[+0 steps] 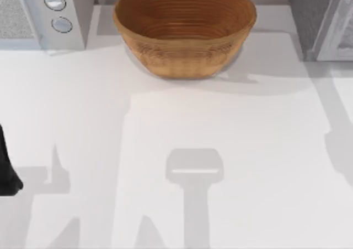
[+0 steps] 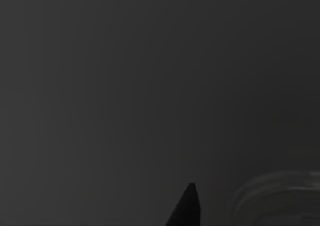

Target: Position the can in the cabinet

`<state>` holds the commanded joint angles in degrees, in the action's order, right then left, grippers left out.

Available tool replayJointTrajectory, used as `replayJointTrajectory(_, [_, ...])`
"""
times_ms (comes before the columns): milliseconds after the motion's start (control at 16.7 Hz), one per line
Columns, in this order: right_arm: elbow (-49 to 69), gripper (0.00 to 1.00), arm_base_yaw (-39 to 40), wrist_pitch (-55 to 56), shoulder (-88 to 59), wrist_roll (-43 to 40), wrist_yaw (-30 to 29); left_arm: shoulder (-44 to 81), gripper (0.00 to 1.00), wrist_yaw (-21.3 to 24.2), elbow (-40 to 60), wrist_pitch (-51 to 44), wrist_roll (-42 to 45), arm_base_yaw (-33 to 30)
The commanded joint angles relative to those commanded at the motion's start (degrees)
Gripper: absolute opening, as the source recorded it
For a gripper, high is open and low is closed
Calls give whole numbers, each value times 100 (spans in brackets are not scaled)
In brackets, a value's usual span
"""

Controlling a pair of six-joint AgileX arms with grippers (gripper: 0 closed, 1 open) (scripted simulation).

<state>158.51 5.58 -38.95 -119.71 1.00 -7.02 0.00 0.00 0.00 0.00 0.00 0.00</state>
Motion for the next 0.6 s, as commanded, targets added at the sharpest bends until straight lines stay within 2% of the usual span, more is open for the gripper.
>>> replayJointTrajectory(240, [0,98,0,0,0,0,0,0,100,0,0,0,0,0])
replayJointTrajectory(600, [0,100,0,0,0,0,0,0,100,0,0,0,0,0])
